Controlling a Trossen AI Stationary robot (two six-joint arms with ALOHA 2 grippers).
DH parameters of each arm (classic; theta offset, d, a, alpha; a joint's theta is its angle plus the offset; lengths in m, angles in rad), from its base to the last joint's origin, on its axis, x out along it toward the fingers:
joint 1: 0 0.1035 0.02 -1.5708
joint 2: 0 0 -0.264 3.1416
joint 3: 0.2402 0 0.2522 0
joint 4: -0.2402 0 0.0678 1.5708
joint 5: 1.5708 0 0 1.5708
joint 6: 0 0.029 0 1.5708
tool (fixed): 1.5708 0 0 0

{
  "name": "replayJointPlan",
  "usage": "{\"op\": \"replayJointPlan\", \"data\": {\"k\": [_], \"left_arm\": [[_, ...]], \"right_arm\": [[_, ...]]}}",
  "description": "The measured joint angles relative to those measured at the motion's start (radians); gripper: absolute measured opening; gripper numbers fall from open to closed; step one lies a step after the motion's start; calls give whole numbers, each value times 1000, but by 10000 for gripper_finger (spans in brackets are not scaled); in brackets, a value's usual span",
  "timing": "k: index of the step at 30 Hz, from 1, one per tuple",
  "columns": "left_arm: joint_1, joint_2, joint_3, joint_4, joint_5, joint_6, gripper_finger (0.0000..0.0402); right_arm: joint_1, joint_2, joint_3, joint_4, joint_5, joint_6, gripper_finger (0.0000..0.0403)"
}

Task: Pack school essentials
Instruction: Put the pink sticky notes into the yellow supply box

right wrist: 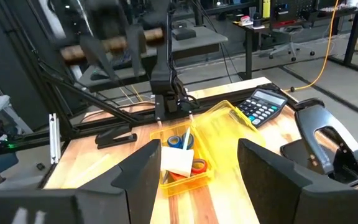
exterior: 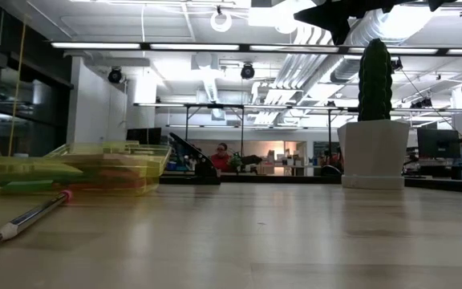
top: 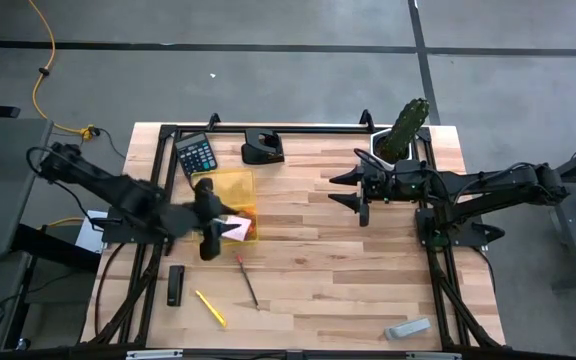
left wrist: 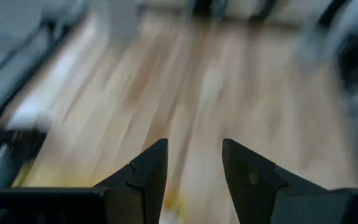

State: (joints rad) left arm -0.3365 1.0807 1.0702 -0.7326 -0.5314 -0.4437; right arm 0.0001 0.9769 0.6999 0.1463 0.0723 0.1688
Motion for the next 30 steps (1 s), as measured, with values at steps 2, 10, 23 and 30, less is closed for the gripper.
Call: {"op": "replayJointPlan", "data": {"k": [2, 10, 23, 30], "left_arm": [[11, -68, -39, 165, 26, 88, 142], [86, -283, -413, 788, 276, 90, 137], [79, -226, -606, 453, 294, -332, 9], [81, -18, -562, 374, 373, -330, 1]], "right_arm": [[0, 0, 0, 0, 0, 15, 206], [1, 0, 0, 11, -1, 60, 206], [1, 0, 0, 14, 0, 85, 206], [1, 0, 0, 14, 33, 85, 206]]}}
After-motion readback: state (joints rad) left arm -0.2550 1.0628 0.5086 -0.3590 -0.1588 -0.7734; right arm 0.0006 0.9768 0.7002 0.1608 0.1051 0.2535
